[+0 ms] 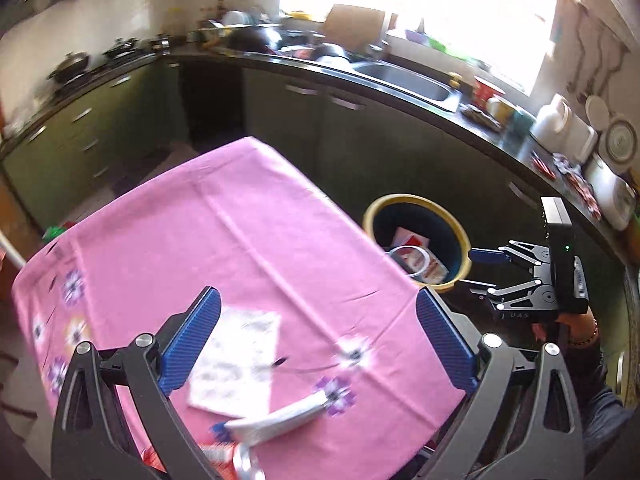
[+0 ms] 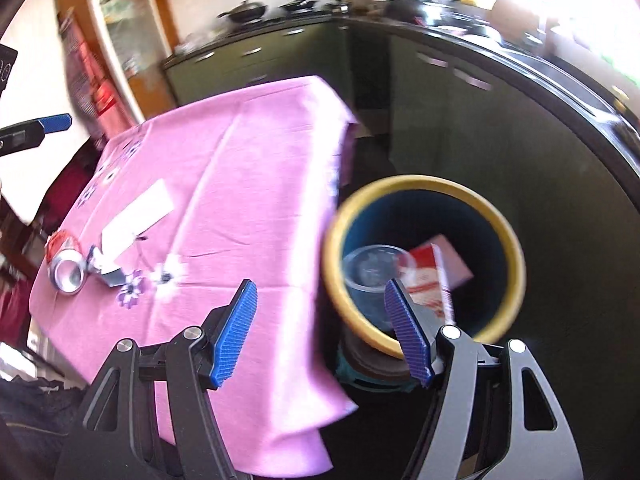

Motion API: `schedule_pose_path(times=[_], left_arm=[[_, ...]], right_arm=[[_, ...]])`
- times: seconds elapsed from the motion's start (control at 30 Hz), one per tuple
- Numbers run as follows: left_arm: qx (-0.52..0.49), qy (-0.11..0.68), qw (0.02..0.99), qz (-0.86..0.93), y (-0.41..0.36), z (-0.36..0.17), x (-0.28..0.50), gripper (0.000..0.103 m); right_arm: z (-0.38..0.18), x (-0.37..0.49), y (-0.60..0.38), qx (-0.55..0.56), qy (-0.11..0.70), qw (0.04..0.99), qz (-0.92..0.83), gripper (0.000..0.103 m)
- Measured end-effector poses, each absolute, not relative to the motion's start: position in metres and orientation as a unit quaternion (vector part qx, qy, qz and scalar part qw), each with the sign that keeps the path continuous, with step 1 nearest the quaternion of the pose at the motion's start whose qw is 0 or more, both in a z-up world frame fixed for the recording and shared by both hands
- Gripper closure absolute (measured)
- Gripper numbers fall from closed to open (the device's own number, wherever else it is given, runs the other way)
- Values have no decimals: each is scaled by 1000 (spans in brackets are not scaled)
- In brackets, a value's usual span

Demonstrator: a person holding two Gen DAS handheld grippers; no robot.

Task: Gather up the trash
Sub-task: 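Move the right gripper to the white tissue and pinch it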

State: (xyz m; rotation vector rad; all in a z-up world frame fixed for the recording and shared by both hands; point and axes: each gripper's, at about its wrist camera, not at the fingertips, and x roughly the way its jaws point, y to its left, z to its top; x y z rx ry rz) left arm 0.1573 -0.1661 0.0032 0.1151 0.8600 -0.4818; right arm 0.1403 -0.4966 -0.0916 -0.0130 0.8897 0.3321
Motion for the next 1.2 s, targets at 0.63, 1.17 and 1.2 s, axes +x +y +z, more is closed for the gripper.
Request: schedule_pose_path(times=[0.63,1.17,1.2], left_arm=[[-54,392,912,-109,3,-14,95,8],[-82,402,907,-96,30,-37,93,7],[-82,402,907,-96,31,-37,93,7]], right_arm=[[-113,215,-244,-148,450,796,377,13],[-152,228,-196,-225,467,772,367,5],[-153,228,-195,-226,467,772,367,6]])
